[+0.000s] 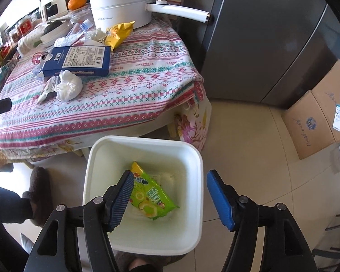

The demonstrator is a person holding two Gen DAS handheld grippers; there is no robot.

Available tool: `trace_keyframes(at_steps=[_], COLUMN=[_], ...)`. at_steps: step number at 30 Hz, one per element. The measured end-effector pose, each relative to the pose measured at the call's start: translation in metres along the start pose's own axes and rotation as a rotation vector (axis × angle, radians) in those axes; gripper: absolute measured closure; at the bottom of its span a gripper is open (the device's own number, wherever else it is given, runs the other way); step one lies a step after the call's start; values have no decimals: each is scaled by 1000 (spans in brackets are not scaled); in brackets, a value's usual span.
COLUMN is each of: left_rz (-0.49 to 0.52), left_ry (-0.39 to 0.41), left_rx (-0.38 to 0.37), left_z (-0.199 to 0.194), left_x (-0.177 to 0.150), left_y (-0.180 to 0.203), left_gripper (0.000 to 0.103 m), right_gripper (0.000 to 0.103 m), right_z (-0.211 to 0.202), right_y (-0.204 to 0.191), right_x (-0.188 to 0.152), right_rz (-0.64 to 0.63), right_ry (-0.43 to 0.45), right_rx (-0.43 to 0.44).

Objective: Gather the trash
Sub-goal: 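Open the left gripper over the bin while the right gripper releases the green bag, then grasp the blue milk carton with the left gripper and lift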

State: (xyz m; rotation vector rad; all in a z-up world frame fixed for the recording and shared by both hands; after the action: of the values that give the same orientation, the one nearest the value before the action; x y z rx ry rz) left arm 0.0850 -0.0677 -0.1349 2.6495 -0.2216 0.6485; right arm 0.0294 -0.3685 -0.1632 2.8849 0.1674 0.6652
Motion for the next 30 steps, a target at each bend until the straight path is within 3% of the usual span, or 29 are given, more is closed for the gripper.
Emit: trace_keyframes(at_steps=[6,13,23,30], left_rz=[-40,-132,-329,-403], left_ry=[17,44,36,13], left_rx=[20,-106,-168,-213], left_z=[2,16,63,86], left_x=[16,42,63,69], left_y=[-26,-34,-38,-38], left_gripper=[20,20,25,61], right_gripper=[32,31,30,30], right_z=[0,0,6,11], right_y=[-13,-31,-53,-65], right_x=[16,33,53,60], right_rz=[-1,-2,10,-3], right_ry=[6,8,2,-6], right_rx=[19,41,70,70])
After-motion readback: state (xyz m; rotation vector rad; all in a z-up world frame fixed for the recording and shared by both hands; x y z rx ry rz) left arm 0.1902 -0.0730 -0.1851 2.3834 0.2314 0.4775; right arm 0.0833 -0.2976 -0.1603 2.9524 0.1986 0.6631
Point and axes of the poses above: each gripper's, at about its wrist camera, not at the fingertips, and z roughly the way its jaws point, y to its right, x to its top, the point moved 8 cm from there along z, roughly the way its jaws point, and after that the axes turned 3 degrees about -x, right-handed, at the moved point
